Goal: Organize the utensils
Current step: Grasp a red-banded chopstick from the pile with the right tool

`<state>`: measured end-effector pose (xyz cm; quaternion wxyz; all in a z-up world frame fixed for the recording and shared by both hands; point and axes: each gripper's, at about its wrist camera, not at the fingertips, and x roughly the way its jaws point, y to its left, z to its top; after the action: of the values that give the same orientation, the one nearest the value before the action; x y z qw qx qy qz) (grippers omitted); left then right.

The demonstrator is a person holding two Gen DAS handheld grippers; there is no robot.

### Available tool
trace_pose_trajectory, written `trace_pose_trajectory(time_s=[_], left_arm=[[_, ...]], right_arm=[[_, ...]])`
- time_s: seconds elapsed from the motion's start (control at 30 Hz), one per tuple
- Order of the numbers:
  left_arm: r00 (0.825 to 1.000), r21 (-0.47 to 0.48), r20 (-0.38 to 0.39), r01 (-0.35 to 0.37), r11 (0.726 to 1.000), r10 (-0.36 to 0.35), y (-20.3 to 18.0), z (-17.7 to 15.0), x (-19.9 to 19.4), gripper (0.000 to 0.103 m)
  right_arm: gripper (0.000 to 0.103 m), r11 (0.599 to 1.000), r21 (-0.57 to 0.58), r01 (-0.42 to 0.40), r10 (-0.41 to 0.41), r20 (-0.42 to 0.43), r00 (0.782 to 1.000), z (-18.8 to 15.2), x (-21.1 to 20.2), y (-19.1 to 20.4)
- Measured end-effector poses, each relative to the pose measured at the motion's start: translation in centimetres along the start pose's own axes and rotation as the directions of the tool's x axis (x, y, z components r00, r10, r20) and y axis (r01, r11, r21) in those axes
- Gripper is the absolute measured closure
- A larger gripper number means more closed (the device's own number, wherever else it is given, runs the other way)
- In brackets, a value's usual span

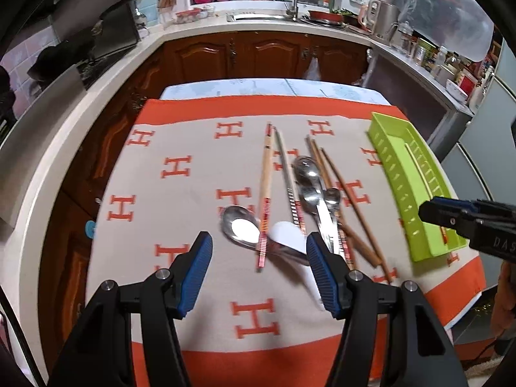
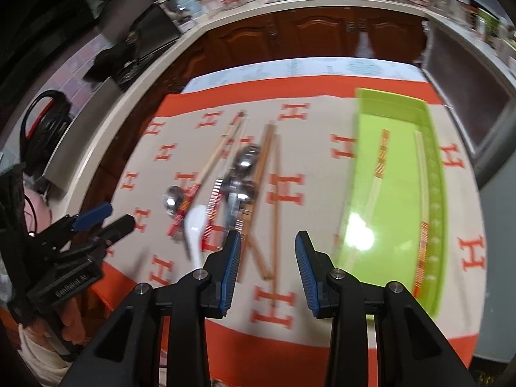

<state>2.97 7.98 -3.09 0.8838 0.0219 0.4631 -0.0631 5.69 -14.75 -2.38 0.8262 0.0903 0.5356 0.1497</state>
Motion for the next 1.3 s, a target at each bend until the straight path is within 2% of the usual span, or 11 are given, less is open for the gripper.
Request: trace_pose_trajectory(time_s=[0.13,0.3,0.37,0.47,0.6,0.73,0.97,1.1,1.3], left_arm=[[1.0,-0.01,0.011,-0.012,1.0,0.012,1.7,0.1,0.5,0.044],[1.0,-0.063,-0.022,-0.007,0.998,0.005,4.1,0.7,2.1,0.044],[1.0,-0.081,-0.031,-0.001,0.997,-0.002,5.0,0.8,2.8,0.044],[0.999,-0.088,-0.044,-0.013,0.996,0.009,6.0,0.7,3.6,0.044],[0.998,-0.117,-0.07,-0.004,0.993,-0.004,7.2,0.3,4.7,0.044],[0.996,-0.144,-0.093,-0.004,0.99,-0.01,8.4,0.0,5.6,0.044],[0.993,-0.171,-0.11,0.014,0.985,-0.034,8.9,0.0,6.6,0.044],[0.993,-0.17,-0.114,0.016,0.985,-0.036,8.8,-0.1,6.8,0.044],[0.991,-0.177,-0.128,0.017,0.984,-0.04,8.6,-0.2,7.1,0.044]], right_arm=[[0.069,0.998,-0.025,-0.053,0.052,-0.033,0.998,2.2,2.0,3.1],[0.072,0.994,-0.038,-0.105,0.101,-0.103,0.99,5.3,6.5,7.1],[0.076,0.99,-0.027,-0.137,0.132,-0.135,0.982,6.4,8.6,8.3],[0.081,0.981,0.048,-0.187,0.193,-0.19,0.963,8.0,12.2,9.1],[0.084,0.962,0.148,-0.228,0.258,-0.235,0.937,9.4,16.2,9.1],[0.087,0.953,0.209,-0.22,0.272,-0.266,0.925,10.0,19.1,8.5],[0.09,0.95,0.24,-0.2,0.267,-0.291,0.919,9.8,22.3,7.8],[0.091,0.94,0.265,-0.217,0.292,-0.288,0.912,9.5,22.9,7.4],[0.095,0.936,0.269,-0.229,0.301,-0.268,0.915,9.4,23.1,7.6]])
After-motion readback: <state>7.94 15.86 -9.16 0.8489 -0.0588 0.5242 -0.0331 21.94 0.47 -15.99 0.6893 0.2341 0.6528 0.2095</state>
